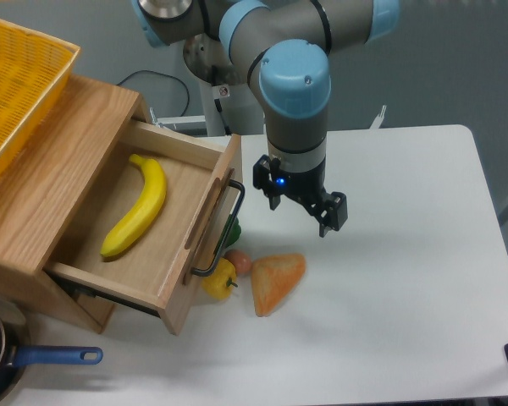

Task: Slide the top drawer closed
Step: 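Move the gripper down toward the front of the open wooden drawer, then push the drawer front with the gripper into the cabinet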

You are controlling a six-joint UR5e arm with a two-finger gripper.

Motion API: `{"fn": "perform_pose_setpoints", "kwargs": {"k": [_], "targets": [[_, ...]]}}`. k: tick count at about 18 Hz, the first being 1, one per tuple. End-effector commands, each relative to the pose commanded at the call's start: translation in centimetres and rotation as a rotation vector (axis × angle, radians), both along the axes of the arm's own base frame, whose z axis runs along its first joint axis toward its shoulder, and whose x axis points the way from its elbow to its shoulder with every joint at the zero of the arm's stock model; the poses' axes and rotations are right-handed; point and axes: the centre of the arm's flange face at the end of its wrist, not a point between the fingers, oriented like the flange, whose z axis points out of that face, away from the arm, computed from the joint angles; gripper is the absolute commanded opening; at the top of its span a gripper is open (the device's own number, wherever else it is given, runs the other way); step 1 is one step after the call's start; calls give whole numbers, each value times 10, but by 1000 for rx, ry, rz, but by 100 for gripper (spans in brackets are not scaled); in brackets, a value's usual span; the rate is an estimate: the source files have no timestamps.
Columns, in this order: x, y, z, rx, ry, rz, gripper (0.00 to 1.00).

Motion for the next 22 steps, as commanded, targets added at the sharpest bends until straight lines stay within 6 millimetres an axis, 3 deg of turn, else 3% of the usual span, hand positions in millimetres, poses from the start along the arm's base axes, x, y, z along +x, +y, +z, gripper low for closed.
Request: {"fn": "perform_pose_setpoints", "kwargs": {"k": [3, 10, 22], "targets": [[-1, 1, -3, 6, -9, 60, 100], [30, 28, -12, -10, -20, 46, 100], [28, 23, -8, 0, -94, 58, 100]]}}
